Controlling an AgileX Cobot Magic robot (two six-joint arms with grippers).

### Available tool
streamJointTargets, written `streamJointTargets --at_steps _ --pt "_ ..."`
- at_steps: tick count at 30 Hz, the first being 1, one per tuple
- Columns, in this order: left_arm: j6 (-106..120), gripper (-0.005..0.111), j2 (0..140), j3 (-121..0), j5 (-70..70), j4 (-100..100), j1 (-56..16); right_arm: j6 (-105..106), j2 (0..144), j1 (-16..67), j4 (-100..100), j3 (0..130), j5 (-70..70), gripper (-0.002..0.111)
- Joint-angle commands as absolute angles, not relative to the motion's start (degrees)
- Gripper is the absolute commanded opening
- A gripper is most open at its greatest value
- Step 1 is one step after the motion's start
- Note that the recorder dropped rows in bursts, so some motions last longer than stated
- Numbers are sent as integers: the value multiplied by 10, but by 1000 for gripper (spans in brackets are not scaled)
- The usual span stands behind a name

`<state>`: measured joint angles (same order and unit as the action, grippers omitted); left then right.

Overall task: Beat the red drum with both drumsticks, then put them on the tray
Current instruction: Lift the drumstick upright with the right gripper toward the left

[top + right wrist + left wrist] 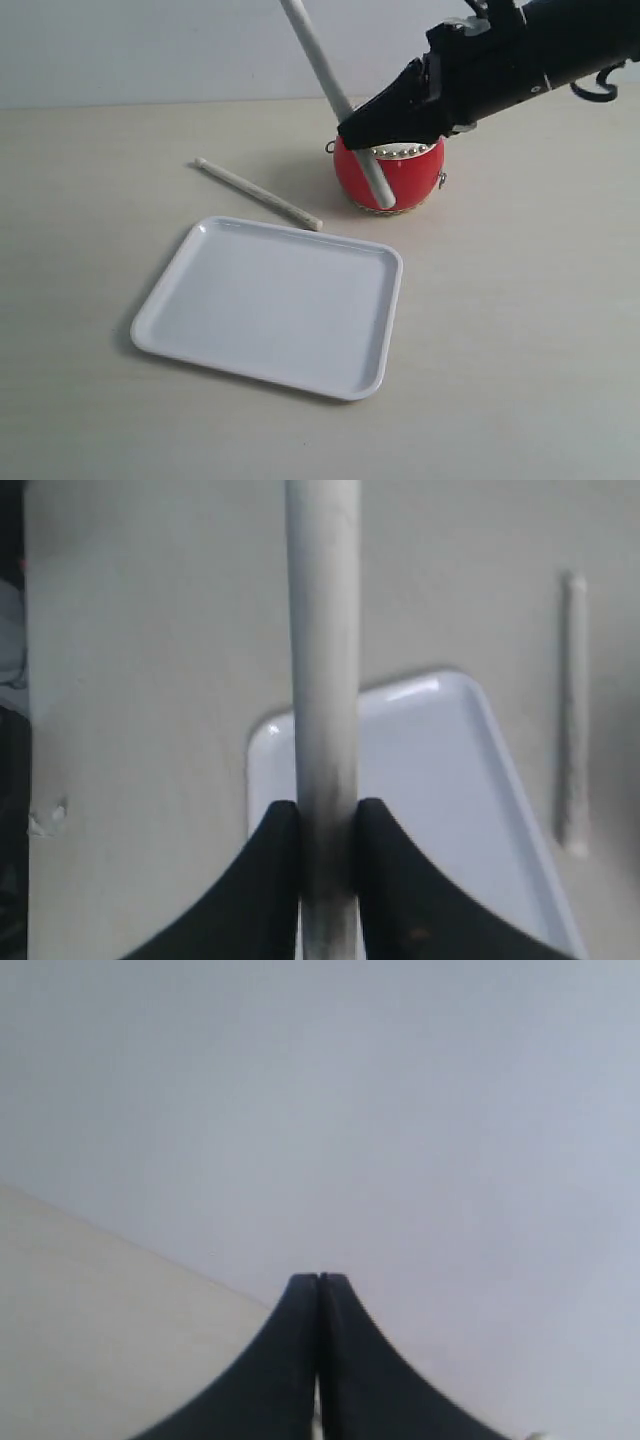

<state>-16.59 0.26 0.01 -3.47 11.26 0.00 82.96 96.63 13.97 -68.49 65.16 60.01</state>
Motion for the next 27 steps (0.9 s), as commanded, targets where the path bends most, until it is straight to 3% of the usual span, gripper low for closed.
streamJointTargets --at_steps 1,9,15,20,27 --pt "-279 1 0 0 -65 144 -1 992 1007 140 -803 631 641 0" --pt "-322 1 65 -54 -253 11 -1 1117 1068 140 -891 645 675 0" --pt "-323 1 303 -225 -245 -122 -1 1108 1081 140 -891 676 673 0" --pt "-476 1 551 -324 -217 -275 -1 1108 1083 140 -882 678 673 0" --pt "-599 1 812 -361 -522 -487 -1 1113 1105 140 -951 678 672 0"
